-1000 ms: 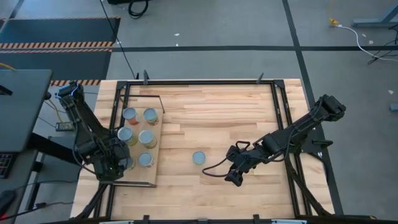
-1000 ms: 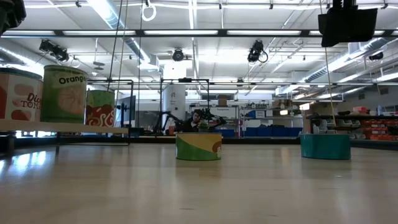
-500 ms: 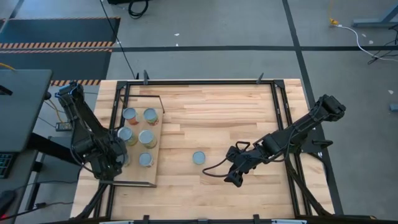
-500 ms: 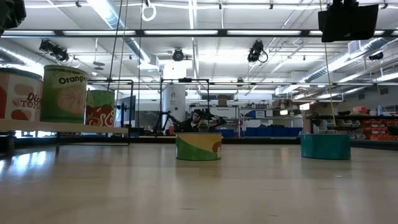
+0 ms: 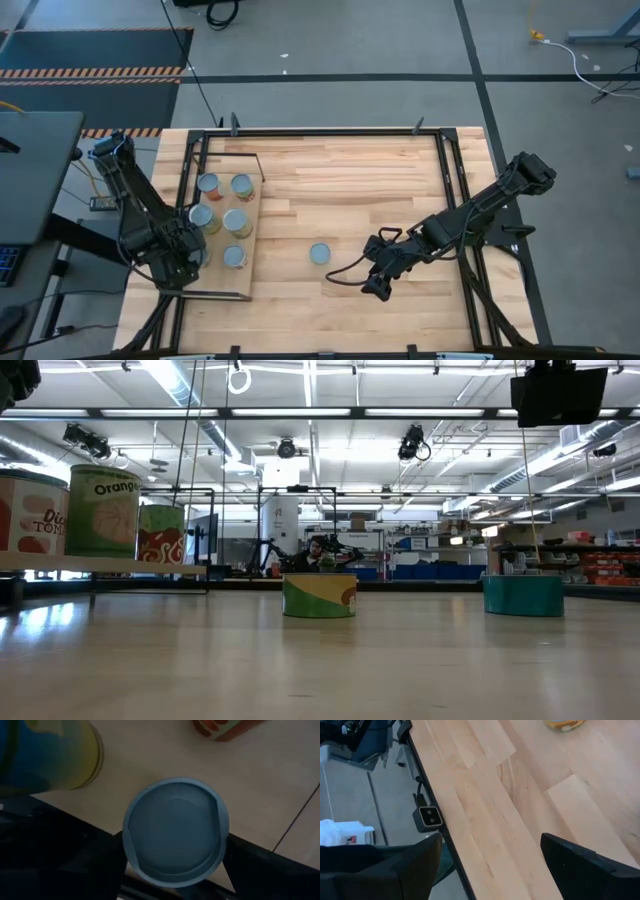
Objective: Pick and place cans onto a shelf
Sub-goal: Put the canned peaches on the shelf
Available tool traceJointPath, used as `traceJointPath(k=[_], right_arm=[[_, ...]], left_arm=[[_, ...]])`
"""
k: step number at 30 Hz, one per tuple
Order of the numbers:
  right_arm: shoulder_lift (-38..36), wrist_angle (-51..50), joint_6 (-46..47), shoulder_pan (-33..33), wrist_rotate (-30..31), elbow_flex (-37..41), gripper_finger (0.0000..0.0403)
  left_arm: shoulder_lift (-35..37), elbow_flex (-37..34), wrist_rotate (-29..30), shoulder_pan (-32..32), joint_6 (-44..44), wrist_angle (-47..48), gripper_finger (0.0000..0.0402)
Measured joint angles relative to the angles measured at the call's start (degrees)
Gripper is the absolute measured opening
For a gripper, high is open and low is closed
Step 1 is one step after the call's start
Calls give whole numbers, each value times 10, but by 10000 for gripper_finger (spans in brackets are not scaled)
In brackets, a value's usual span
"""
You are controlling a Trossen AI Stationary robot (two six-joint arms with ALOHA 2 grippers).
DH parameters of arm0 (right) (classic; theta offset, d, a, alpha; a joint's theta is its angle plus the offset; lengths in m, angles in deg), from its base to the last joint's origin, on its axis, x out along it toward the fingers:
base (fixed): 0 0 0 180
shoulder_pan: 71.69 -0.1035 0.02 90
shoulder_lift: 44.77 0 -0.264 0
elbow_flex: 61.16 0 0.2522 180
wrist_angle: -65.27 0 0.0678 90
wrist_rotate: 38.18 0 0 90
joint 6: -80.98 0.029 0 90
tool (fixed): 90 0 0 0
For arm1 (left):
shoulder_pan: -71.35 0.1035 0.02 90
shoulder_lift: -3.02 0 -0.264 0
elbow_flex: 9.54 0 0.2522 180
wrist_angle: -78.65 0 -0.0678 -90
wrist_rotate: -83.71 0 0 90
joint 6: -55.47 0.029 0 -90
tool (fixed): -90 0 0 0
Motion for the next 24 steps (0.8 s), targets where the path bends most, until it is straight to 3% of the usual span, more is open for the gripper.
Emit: traceJointPath(k=[9,24], right_arm=[[0,4,-51,0,12,0,345],[0,13,-86,8,15,0,345]], left_arm=[[0,0,0,0,-27,4,345],[0,0,5,0,-54,-2,348]])
